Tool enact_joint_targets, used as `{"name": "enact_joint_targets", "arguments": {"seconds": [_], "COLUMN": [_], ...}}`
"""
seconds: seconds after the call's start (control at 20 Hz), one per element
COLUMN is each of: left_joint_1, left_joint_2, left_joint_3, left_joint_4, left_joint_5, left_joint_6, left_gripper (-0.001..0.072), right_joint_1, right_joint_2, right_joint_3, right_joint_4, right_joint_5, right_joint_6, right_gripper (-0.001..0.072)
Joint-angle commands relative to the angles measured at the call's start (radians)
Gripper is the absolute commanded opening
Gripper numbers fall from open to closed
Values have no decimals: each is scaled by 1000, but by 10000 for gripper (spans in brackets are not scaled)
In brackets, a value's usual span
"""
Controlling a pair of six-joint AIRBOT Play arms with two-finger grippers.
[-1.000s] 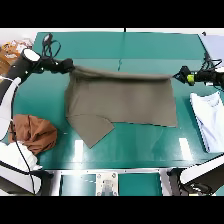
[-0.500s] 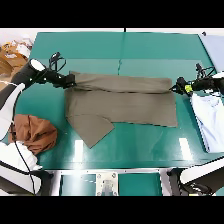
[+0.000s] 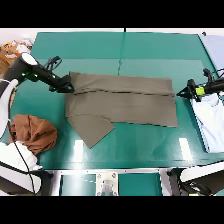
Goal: Fold the shirts.
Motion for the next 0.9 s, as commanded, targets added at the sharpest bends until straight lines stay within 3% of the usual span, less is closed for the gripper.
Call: {"name": "enact_joint_targets", "arguments": {"seconds": [0.0,0.15,0.4,0.45,0.5,0.55,0.65,0.85], "left_joint_1": [19,15,15,15,15,15,15,11], "left_joint_2": [40,171,593,660,702,719,713,681], "left_joint_3": [50,-64,-593,-694,-777,-855,-982,-1142], "left_joint_4": [35,117,123,118,104,78,9,-237], "left_joint_5": [-206,-209,22,68,114,154,220,422], "left_joint_6": [-32,-41,-57,-62,-87,-104,-97,29], "left_gripper": [26,28,32,296,652,640,643,642], "right_joint_1": [-48,-63,-69,-69,-69,-68,-67,-58], "right_joint_2": [103,315,715,754,766,761,740,692], "right_joint_3": [-101,-386,-908,-983,-1034,-1070,-1104,-1104], "right_joint_4": [0,-8,-23,19,57,92,127,190], "right_joint_5": [78,-8,-237,-269,-298,-328,-394,-537], "right_joint_6": [18,18,44,44,43,40,39,32], "right_gripper": [15,15,24,157,386,527,527,527]}}
